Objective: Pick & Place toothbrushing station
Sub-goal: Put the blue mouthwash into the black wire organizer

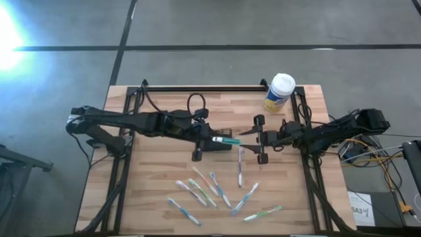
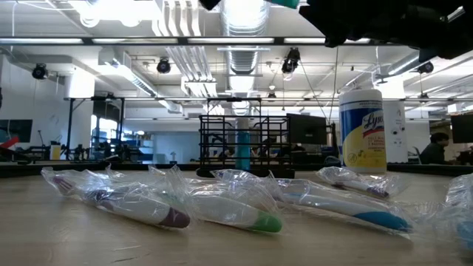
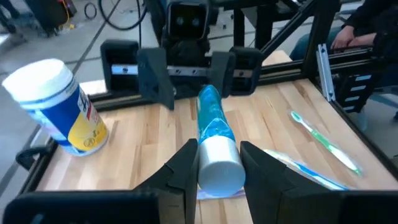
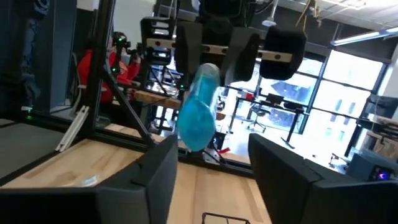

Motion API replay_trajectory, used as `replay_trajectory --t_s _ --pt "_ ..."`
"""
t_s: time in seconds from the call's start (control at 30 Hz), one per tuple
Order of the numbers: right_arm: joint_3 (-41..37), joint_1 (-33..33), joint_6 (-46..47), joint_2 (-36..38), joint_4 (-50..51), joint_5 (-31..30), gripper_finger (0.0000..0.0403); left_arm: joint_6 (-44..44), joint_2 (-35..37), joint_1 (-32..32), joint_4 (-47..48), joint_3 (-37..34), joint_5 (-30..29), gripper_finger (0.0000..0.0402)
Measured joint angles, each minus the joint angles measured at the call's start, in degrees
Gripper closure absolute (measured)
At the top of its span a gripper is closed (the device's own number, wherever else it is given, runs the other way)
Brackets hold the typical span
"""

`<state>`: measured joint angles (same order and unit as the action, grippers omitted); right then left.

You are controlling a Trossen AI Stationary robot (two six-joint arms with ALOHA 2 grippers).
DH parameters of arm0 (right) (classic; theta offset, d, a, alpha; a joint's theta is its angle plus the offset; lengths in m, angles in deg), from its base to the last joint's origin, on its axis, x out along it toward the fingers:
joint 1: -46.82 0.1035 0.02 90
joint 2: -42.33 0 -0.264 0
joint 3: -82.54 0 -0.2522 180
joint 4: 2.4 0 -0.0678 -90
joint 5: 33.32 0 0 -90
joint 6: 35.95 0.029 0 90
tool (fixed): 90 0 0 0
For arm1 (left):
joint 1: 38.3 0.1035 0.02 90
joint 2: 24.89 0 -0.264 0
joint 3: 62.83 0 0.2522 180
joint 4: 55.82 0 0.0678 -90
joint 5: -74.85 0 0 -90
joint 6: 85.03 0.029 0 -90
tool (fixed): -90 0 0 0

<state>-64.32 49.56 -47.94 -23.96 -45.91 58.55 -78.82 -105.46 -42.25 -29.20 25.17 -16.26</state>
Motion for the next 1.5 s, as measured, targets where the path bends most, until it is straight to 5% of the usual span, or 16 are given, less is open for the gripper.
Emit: replay_trajectory --t_s 0.23,0.47,0.7,1.23,1.5 --pt "-0.66 0.0 0.15 3.62 6.03 -4.9 0.0187 -3.48 2.92 0.02 12.41 2.0 -2.8 0.0304" --pt "-0.76 0.0 2.97 12.56 19.4 -7.19 0.0188 -4.86 -0.82 0.51 29.81 12.82 -6.98 0.0304" --pt "-1.56 0.0 6.27 23.02 31.55 -9.69 0.0188 -3.8 -10.72 2.25 43.21 26.26 -7.07 0.0304" --pt "-9.44 0.0 6.81 39.74 31.82 -11.06 0.0188 11.97 -40.59 4.68 70.35 60.33 -8.0 0.0304" --pt "-9.55 -0.01 5.48 40.35 32.73 -11.08 0.0188 23.46 -39.81 5.03 69.91 53.47 -10.27 0.0304"
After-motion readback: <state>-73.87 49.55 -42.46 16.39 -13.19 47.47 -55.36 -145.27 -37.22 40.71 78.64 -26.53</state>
